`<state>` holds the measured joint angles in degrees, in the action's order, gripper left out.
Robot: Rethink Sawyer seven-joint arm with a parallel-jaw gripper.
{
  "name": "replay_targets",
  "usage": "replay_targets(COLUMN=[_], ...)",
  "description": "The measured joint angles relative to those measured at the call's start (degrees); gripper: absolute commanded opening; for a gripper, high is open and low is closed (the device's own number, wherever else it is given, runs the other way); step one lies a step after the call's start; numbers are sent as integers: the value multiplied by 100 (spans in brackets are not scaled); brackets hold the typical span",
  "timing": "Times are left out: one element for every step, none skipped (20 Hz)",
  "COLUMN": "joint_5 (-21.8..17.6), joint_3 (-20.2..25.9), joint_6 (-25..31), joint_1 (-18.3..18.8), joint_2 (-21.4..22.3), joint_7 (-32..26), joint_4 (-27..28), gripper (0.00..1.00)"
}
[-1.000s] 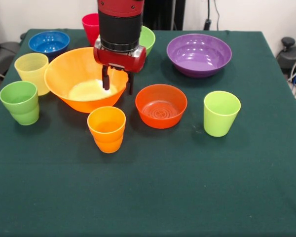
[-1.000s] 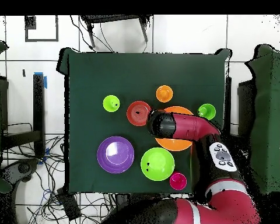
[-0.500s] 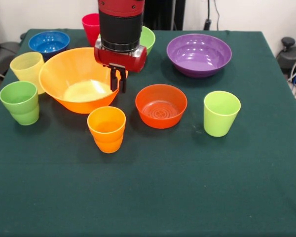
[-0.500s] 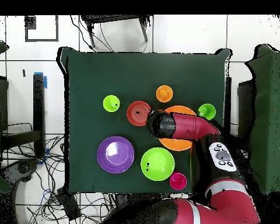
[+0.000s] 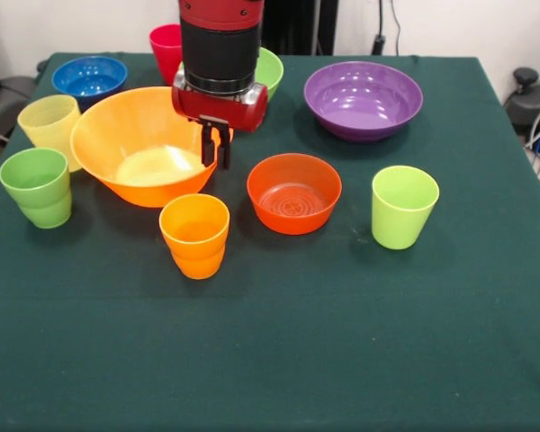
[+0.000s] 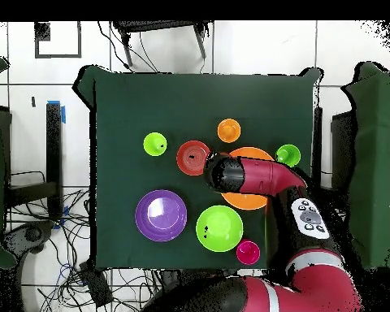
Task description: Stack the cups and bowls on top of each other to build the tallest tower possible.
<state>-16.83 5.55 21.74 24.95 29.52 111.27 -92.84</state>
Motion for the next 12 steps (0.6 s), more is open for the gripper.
replay_targets(joint_5=[0, 0, 0, 0, 0, 0, 0, 0, 0, 0, 2, 1], joint_3=[1, 2, 3, 4, 10, 16, 21, 25, 26, 30, 45, 51], joint_6=[0, -1, -1, -1, -1, -1, -1, -1, 0, 4, 32, 47], joint_1=[1, 3, 6, 8, 14, 20, 22, 22, 22, 21, 22, 21], joint_2=[3, 10, 16, 24, 48, 72, 101, 117, 129, 154, 232, 257], joint_7=[0, 0, 0, 0, 0, 0, 0, 0, 0, 0, 0, 0], joint_4=[-2, -4, -6, -9, -24, -40, -65, -79, -90, -113, -181, -201], gripper=[0, 0, 0, 0, 0, 0, 0, 0, 0, 0, 0, 0])
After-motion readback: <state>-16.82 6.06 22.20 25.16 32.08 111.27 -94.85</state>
